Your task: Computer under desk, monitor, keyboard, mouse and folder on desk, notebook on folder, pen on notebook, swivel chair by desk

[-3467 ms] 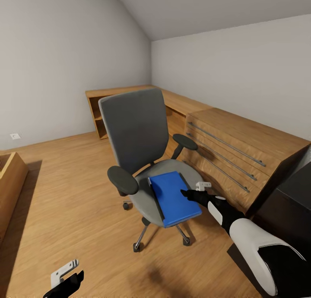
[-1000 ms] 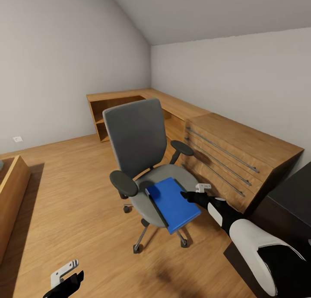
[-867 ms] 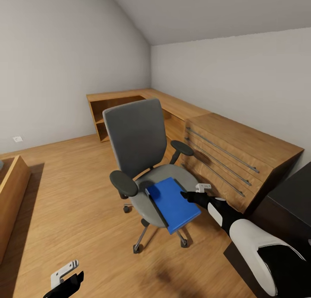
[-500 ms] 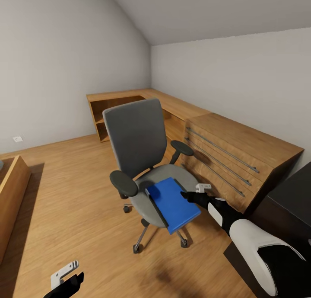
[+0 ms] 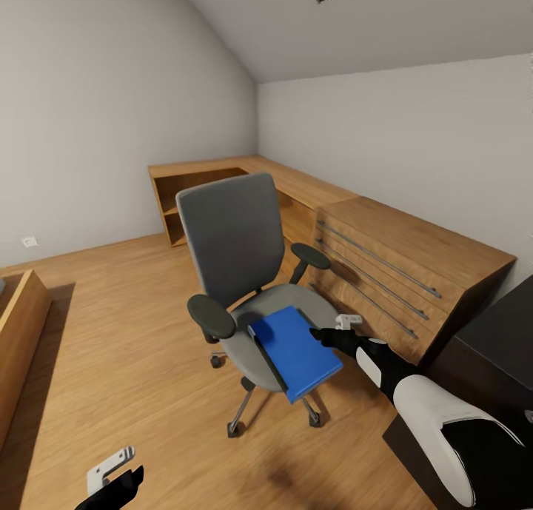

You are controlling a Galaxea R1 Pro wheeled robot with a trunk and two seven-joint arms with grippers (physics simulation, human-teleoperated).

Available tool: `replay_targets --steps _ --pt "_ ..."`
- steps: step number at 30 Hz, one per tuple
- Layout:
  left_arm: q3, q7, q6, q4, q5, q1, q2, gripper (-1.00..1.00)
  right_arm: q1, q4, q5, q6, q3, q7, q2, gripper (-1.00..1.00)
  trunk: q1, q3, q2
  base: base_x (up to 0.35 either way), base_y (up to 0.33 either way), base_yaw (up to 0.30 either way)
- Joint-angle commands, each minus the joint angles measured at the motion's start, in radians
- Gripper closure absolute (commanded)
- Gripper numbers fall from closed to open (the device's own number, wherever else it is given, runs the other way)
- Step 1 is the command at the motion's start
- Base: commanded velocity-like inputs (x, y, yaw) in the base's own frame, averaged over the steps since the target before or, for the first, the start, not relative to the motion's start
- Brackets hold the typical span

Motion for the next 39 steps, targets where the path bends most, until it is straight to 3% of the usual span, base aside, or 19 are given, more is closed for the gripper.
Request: replay_targets --steps 1,26,39 --pt "-0.001 0.006 0.004 -0.002 0.011 0.000 0.000 -1.00 0.000 -0.002 -0.010 0.005 0.007 0.000 -0.001 -1.00 0.000 0.001 0.000 0.000 0.000 -0.058" --pt "-0.001 0.004 0.003 -0.002 0.011 0.000 -0.001 -1.00 0.000 -0.001 -0.010 0.005 0.007 0.000 -0.001 -1.00 0.000 0.037 0.000 0.000 0.002 -0.033" --pt "-0.002 0.004 0.003 -0.002 0.011 0.000 -0.001 -1.00 0.000 -0.001 -0.010 0.005 0.007 0.000 -0.001 -1.00 0.000 0.042 0.000 0.000 0.186 -0.030"
